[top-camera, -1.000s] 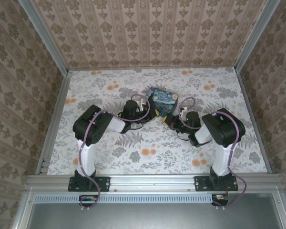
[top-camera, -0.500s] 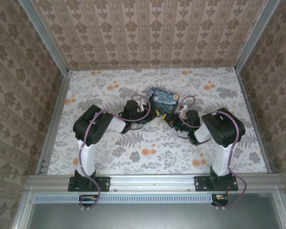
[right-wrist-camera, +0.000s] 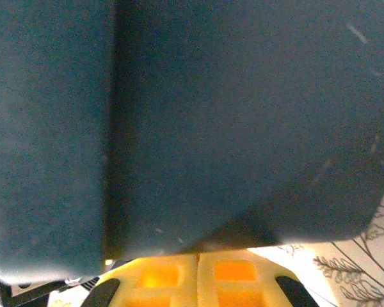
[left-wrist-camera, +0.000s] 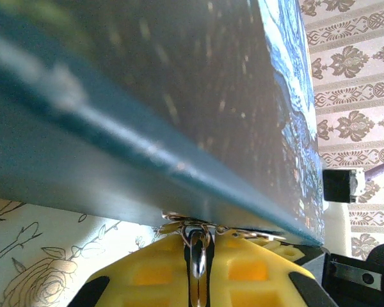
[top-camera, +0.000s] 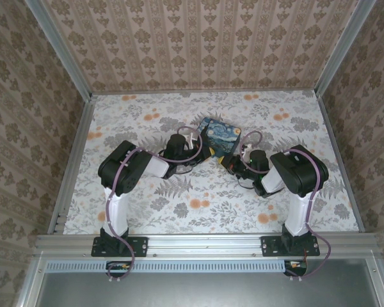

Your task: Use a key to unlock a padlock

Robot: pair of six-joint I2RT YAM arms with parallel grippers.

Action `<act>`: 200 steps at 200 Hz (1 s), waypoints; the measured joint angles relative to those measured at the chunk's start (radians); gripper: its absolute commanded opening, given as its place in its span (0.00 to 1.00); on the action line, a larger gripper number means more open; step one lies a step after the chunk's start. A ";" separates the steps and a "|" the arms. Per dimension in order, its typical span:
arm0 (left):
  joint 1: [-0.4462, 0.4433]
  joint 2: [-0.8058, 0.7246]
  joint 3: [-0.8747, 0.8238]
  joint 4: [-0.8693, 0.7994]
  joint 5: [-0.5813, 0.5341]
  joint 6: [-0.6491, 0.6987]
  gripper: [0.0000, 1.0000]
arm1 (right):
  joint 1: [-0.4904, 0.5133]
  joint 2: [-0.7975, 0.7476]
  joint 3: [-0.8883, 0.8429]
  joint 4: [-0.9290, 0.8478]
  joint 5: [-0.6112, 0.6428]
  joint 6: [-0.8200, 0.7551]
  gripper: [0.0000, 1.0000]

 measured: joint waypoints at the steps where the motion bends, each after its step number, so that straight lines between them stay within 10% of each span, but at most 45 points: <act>1: 0.000 0.000 0.000 0.000 0.000 0.000 0.00 | 0.000 0.000 0.000 0.000 0.000 0.000 0.00; 200: 0.000 0.000 0.001 -0.004 -0.004 -0.002 0.00 | 0.005 0.006 0.042 -0.036 0.005 0.000 0.00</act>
